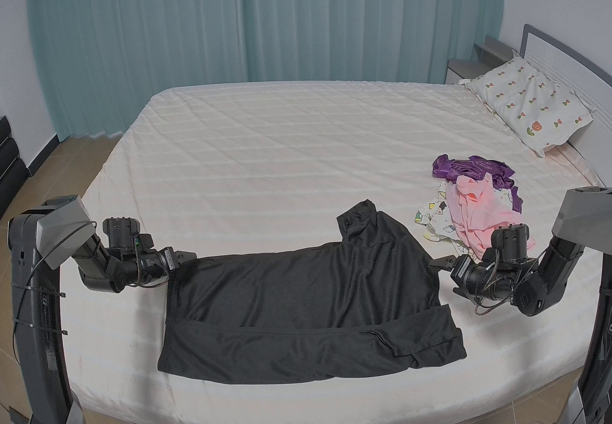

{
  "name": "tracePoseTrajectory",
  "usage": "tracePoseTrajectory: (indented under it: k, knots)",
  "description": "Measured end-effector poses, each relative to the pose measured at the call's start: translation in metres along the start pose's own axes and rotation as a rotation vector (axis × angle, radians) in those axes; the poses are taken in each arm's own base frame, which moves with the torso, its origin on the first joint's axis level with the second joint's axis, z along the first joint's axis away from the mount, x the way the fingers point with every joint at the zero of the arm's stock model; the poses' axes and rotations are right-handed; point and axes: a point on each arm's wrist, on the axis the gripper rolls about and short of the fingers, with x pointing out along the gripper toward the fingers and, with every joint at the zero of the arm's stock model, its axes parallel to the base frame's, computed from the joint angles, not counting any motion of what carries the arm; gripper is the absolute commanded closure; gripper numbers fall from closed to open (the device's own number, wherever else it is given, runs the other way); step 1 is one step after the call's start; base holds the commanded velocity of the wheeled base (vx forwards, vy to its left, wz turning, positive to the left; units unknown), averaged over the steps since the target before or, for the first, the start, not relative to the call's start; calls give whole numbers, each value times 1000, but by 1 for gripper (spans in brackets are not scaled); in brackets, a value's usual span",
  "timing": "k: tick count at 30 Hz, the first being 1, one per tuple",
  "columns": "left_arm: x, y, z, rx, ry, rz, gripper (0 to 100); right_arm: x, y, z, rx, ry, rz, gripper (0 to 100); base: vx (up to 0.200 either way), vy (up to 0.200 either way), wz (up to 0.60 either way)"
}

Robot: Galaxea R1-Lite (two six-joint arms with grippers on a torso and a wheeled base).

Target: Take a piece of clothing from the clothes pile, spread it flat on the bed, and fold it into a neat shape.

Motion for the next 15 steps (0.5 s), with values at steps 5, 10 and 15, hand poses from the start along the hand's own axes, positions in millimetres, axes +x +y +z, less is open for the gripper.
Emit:
tracePoseTrajectory:
  k: [5, 10, 15]
  knots:
    - [2, 4, -1, 8, -16, 5, 100, 2, 3, 1, -6, -5, 10, 0, 0, 0, 0]
    - [4, 6, 0, 16, -57, 45, 100, 3, 10, -2, -26, -2, 25, 0, 0, 0, 0]
    - [2, 10, 3, 15, -97, 76, 100, 6, 18, -2, -91, -6, 44, 0, 0, 0, 0]
